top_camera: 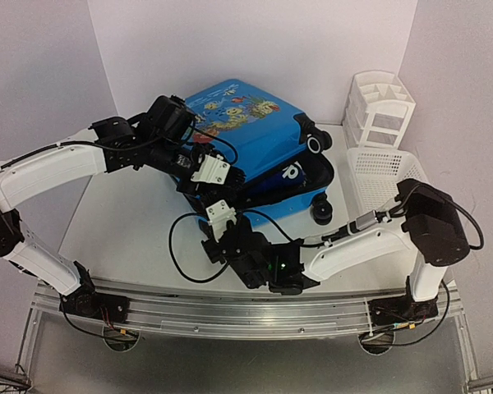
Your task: Open, take out, and arrange the luggage
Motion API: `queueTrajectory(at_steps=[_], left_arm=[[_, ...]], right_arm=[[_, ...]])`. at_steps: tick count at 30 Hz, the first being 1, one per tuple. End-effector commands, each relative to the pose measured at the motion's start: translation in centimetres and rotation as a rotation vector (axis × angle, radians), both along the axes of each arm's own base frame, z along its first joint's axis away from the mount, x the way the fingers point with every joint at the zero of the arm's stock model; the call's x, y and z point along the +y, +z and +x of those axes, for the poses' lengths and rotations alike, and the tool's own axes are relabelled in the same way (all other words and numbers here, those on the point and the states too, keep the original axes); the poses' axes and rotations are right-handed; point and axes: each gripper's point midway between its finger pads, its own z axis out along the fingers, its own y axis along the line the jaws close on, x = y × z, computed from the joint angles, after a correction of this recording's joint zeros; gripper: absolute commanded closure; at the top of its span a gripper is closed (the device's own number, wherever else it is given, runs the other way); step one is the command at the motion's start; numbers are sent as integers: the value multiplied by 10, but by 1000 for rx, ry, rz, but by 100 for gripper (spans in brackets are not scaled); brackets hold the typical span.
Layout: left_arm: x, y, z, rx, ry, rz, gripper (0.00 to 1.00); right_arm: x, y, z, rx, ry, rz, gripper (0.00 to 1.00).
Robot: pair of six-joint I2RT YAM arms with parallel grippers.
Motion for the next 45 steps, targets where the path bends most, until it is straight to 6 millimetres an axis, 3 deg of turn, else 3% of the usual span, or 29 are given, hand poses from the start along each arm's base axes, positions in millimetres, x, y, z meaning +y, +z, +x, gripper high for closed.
queueTrajectory(at_steps=[1, 7, 13, 16, 20, 23, 26, 29, 34, 45], left_arm=[[-24, 65, 5, 248, 154, -288, 100], [-25, 77, -7, 228, 70, -315, 100], [-27, 89, -19, 237, -15, -346, 100], [-24, 95, -32, 265, -71, -348, 100], [-14, 93, -51, 308, -133, -318, 100], [-9, 86, -59, 333, -159, -286, 100], [-5, 85, -60, 354, -188, -280, 100], [2, 89, -59, 368, -229, -273, 100], [13, 82, -55, 344, -276, -239, 100], [37, 54, -35, 287, -283, -148, 100]], right_arm=[[58, 22, -48, -64, 251, -12, 100], [58, -4, -42, -34, 206, -75, 100], [89, -29, -49, -19, 292, -164, 100], [100, -32, -48, -53, 309, -200, 100], [109, -32, -46, -134, 324, -286, 100], [109, -45, -48, -191, 345, -443, 100], [98, -56, -44, -258, 357, -631, 100], [69, -61, -32, -320, 325, -830, 100], [27, -67, -25, -361, 294, -1016, 100], [0, -73, -15, -362, 214, -1076, 100]])
